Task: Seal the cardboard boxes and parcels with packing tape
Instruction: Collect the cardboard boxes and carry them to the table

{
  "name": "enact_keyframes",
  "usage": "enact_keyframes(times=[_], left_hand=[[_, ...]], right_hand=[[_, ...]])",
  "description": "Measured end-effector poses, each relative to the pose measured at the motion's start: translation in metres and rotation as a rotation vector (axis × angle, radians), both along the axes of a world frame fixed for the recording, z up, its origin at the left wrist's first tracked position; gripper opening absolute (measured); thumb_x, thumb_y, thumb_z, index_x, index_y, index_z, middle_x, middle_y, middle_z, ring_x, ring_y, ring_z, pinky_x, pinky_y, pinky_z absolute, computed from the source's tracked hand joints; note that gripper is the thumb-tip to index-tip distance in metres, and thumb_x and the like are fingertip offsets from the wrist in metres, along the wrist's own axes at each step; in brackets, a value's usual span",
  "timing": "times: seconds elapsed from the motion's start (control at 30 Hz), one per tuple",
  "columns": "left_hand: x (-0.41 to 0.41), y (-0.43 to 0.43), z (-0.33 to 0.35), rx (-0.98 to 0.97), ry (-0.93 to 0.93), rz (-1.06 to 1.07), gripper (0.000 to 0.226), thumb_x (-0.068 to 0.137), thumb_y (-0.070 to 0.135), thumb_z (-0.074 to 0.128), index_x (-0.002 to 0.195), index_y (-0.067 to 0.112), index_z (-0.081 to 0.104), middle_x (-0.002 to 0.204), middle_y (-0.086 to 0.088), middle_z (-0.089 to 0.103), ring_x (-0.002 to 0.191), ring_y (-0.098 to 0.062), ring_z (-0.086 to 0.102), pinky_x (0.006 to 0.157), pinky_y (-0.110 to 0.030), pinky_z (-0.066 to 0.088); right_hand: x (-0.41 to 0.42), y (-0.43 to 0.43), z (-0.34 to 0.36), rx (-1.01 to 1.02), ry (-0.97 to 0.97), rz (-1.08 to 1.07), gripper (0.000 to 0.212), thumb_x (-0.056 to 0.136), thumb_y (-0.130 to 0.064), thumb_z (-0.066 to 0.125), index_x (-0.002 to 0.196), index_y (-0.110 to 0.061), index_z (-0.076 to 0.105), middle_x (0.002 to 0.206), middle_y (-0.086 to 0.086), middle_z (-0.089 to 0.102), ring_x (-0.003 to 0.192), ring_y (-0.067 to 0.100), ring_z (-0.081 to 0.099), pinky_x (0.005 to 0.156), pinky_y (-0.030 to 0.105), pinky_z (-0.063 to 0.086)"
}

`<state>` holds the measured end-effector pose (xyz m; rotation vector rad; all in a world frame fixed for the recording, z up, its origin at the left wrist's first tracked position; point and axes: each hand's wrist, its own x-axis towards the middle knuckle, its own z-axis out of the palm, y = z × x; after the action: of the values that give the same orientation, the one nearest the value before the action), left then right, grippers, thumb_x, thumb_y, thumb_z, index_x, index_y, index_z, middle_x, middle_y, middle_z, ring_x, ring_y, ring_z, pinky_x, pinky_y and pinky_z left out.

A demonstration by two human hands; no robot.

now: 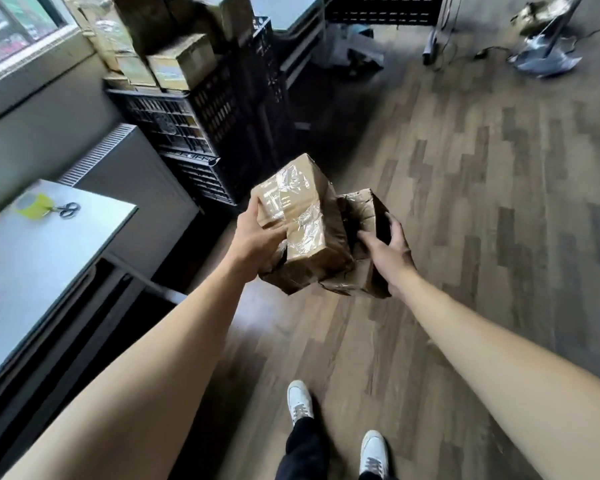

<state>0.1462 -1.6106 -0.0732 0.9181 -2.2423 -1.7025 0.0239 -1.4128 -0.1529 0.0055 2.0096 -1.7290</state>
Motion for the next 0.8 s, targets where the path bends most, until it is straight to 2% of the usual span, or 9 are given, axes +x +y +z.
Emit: enact_keyframes(times=[0.1,0.13,0.2,0.27,0.33,0.4,0.53,0.67,0.8], left_hand=[[0.036,-0.010,0.016,-0.129,-0.013,0.165,0.065,0.070,0.015,0.089,0.123,0.020,0.053,0.105,0.005,0.072,0.084,-0.001,0.070,0.073,-0.017,0.054],[0.049,-0.018,0.019,-0.180,-0.013,0.207,0.069,0.065,0.016,0.092,0.121,0.021,0.053,0.104,0.004,0.072,0.084,-0.002,0.071,0.074,-0.018,0.056],[0.076,-0.039,0.022,-0.314,-0.071,0.283,0.073,0.059,0.018,0.088,0.121,0.034,0.051,0.105,-0.001,0.069,0.088,-0.015,0.072,0.081,-0.035,0.060],[0.102,-0.062,0.022,-0.430,-0.184,0.341,0.081,0.057,0.021,0.069,0.130,0.047,0.043,0.104,-0.004,0.066,0.088,-0.025,0.069,0.083,-0.045,0.059],[0.128,-0.083,0.020,-0.507,-0.267,0.371,0.092,0.055,0.021,0.058,0.139,0.050,0.034,0.098,-0.004,0.066,0.084,-0.029,0.067,0.081,-0.047,0.058],[0.156,-0.090,0.031,-0.555,-0.294,0.390,0.093,0.054,0.019,0.052,0.140,0.051,0.033,0.094,-0.004,0.066,0.080,-0.030,0.067,0.077,-0.047,0.058],[0.212,-0.112,0.046,-0.612,-0.371,0.459,0.092,0.064,0.007,0.055,0.146,0.042,0.034,0.106,-0.011,0.060,0.093,-0.035,0.063,0.086,-0.042,0.054],[0.282,-0.162,0.043,-0.619,-0.450,0.557,0.089,0.072,0.007,0.061,0.152,0.034,0.032,0.118,-0.014,0.059,0.107,-0.037,0.060,0.093,-0.041,0.050],[0.347,-0.214,0.048,-0.546,-0.440,0.667,0.088,0.074,0.008,0.062,0.153,0.032,0.033,0.127,-0.012,0.062,0.115,-0.033,0.059,0.095,-0.037,0.049]], right_hand=[[0.014,-0.009,0.021,-0.016,0.036,0.049,0.075,0.082,-0.046,0.073,0.147,-0.044,0.036,0.136,-0.008,0.057,0.121,0.016,0.054,0.106,0.036,0.044],[0.019,-0.013,0.026,-0.027,0.033,0.066,0.076,0.080,-0.048,0.074,0.146,-0.046,0.036,0.134,-0.009,0.058,0.119,0.015,0.055,0.104,0.036,0.045],[0.029,-0.024,0.035,-0.062,0.007,0.098,0.079,0.071,-0.055,0.076,0.140,-0.051,0.038,0.128,-0.011,0.062,0.114,0.015,0.062,0.103,0.039,0.049],[0.039,-0.039,0.038,-0.101,-0.021,0.126,0.080,0.064,-0.055,0.077,0.137,-0.052,0.043,0.120,-0.014,0.068,0.110,0.015,0.066,0.101,0.044,0.052],[0.052,-0.058,0.043,-0.132,-0.013,0.178,0.072,0.063,-0.050,0.077,0.130,-0.051,0.050,0.112,-0.016,0.071,0.107,0.014,0.068,0.099,0.045,0.054],[0.069,-0.082,0.050,-0.175,-0.018,0.247,0.065,0.066,-0.043,0.077,0.127,-0.048,0.054,0.110,-0.013,0.073,0.105,0.015,0.070,0.095,0.044,0.056],[0.112,-0.143,0.053,-0.231,-0.065,0.281,0.064,0.085,-0.025,0.074,0.143,-0.031,0.047,0.111,-0.004,0.072,0.095,0.013,0.072,0.079,0.032,0.057],[0.162,-0.209,0.054,-0.223,-0.094,0.376,0.069,0.082,-0.030,0.075,0.144,-0.031,0.045,0.118,0.002,0.071,0.103,0.020,0.070,0.096,0.045,0.055],[0.211,-0.279,0.064,-0.234,-0.110,0.513,0.056,0.090,-0.032,0.071,0.141,-0.028,0.049,0.118,0.003,0.072,0.103,0.022,0.071,0.088,0.040,0.057]])
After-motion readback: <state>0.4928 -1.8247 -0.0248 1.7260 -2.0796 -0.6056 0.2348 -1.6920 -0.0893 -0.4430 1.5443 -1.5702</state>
